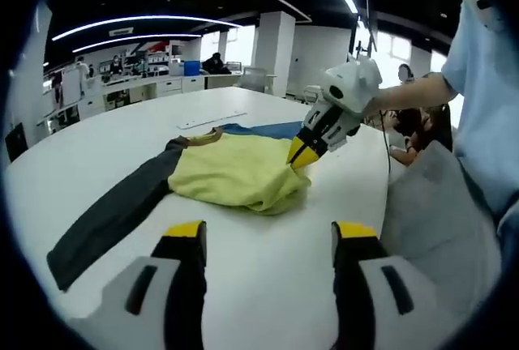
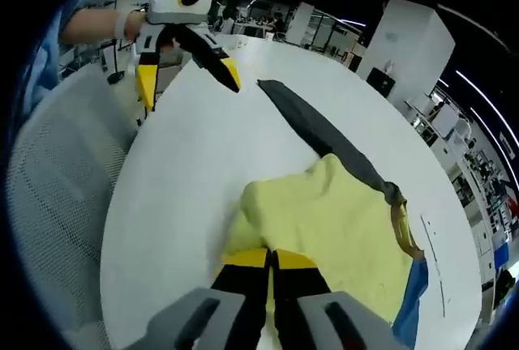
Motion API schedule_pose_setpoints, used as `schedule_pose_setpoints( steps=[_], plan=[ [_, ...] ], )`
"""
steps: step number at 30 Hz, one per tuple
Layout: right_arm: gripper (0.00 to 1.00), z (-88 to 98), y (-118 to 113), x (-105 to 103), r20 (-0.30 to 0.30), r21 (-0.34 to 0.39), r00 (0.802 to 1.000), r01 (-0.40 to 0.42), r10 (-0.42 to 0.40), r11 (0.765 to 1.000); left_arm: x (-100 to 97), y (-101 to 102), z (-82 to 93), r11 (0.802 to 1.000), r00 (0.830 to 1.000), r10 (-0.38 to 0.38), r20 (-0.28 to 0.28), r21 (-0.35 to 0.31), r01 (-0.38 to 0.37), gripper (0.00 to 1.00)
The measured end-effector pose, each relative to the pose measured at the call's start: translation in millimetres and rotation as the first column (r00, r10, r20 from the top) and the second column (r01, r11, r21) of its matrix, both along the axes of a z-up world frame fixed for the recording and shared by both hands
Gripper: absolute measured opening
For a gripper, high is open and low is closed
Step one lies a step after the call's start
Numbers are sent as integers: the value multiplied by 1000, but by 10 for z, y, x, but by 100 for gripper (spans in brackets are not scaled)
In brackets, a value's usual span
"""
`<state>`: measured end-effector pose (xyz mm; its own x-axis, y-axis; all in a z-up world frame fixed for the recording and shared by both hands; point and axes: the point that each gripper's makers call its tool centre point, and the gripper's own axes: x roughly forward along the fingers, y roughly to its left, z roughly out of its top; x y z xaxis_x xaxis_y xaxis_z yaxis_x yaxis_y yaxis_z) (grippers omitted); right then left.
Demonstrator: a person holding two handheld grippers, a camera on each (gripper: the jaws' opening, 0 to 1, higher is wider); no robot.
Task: Fold the garment on the visible template until the final outline fits inside the template.
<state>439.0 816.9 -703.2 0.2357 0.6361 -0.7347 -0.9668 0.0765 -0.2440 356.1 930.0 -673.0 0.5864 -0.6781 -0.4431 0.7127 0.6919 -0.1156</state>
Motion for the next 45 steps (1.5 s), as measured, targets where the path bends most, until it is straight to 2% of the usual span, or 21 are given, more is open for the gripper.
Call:
schedule_pose_setpoints(
  steps=[6,9,13,17,26,28,31,35,42,44,45],
  plan=[
    [0,263,39,301,11,39,999,29,-30,999,-2,-8,-18,1000,1000,-1,-7,-3,1,58],
    [0,402,73,500,-6,73,998,67,-67,995,-7,-7,-24,1000,1000,4,-10,-10,-4,57],
    [0,489,100,740,1,77,996,88,-88,993,-17,2,-50,1000,1000,6,-18,-10,-6,55],
    [0,514,118,896,-10,87,993,114,-114,990,-15,19,-60,1000,1000,13,-20,-10,-13,54],
    [0,450,112,1331,-25,99,978,209,-207,973,2,48,-94,1000,999,23,-33,-13,-24,53],
    [0,420,105,1429,-35,104,969,246,-243,964,7,48,-99,1000,999,24,-36,-17,-25,53],
    [0,366,73,1591,-6,88,961,277,-277,957,21,48,-118,999,999,28,-43,-18,-29,52],
    [0,290,57,1749,-7,84,948,317,-317,945,45,36,-136,999,998,34,-50,-23,-35,51],
    [0,14,5,2064,4,41,928,371,-371,928,97,-3,-169,999,997,38,-61,-35,-40,50],
    [0,-123,-45,2129,-33,13,908,418,-418,908,110,-11,-181,998,997,40,-67,-39,-43,49],
    [0,-144,-30,2162,-34,22,909,415,-414,909,114,-12,-184,998,997,42,-68,-38,-45,49]
  ],
)
